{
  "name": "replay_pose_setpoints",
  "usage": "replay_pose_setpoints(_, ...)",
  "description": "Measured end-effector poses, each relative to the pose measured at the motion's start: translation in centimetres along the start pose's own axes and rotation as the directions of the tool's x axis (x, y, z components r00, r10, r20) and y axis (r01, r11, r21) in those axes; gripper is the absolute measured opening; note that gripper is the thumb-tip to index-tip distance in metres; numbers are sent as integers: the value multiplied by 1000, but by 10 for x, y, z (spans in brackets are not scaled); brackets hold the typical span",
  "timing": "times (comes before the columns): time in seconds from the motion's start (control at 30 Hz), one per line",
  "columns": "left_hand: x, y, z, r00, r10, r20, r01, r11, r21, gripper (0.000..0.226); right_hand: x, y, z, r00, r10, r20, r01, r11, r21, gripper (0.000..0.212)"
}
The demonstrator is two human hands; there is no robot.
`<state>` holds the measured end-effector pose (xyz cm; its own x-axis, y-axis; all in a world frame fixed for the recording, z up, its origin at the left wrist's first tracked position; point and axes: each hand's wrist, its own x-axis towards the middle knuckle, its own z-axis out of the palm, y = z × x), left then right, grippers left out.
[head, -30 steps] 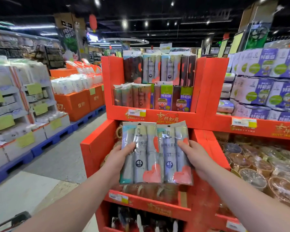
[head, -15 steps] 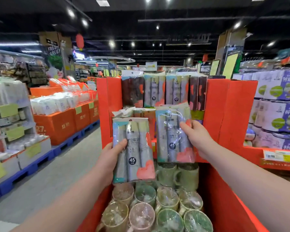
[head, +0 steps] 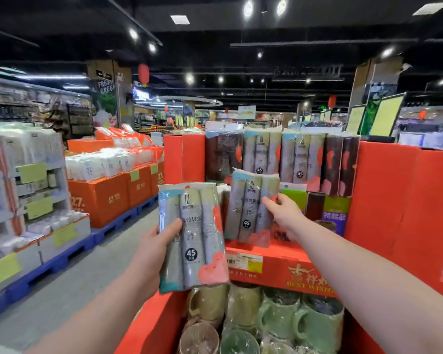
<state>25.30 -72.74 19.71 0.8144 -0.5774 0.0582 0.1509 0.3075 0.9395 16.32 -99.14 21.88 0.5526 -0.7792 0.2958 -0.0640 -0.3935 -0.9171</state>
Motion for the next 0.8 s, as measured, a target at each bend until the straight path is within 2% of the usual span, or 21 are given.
replay_pose_setpoints(0.13, 4, 2, -3, 998, 38, -49, -37, 999, 6, 14, 26, 26, 17, 995, 85, 60, -86, 996, 5, 27)
replay_pose_setpoints(0.3, 6, -3, -2, 996, 41, -81, -39, 999, 22, 16, 45, 51, 34, 981, 178, 74, -170, 980, -104, 19)
replay_pose_setpoints(0.4, 7, -5, 3, 995, 46, -84, -43, 998, 36, 22, 51, 58, 38, 969, 244, 45, -231, 953, -195, 39)
replay_pose_setpoints(0.57, 10, -10, 16, 996, 20, -88, -17, 999, 32, 22, 55, 50, 35, 966, 245, 81, -209, 927, -311, 51)
replay_pose_setpoints(0.67, 15, -14, 27, 998, 0, -67, 2, 999, 41, 23, 45, 37, 26, 977, 210, 41, -191, 942, -277, 64)
replay_pose_setpoints(0.73, 21, -16, 35, 998, -8, -67, 12, 999, 52, 26, 29, 17, 17, 997, 71, -31, -77, 968, -241, 52)
replay_pose_setpoints(0.77, 25, -18, 40, 998, -11, -64, 15, 998, 61, 28, 19, 6, 11, 999, 34, 25, -31, 991, -132, 38)
replay_pose_setpoints(0.8, 29, -20, 45, 998, -11, -59, 15, 997, 71, 29, 7, -6, 6, 982, 57, 178, -62, 998, 21, 26)
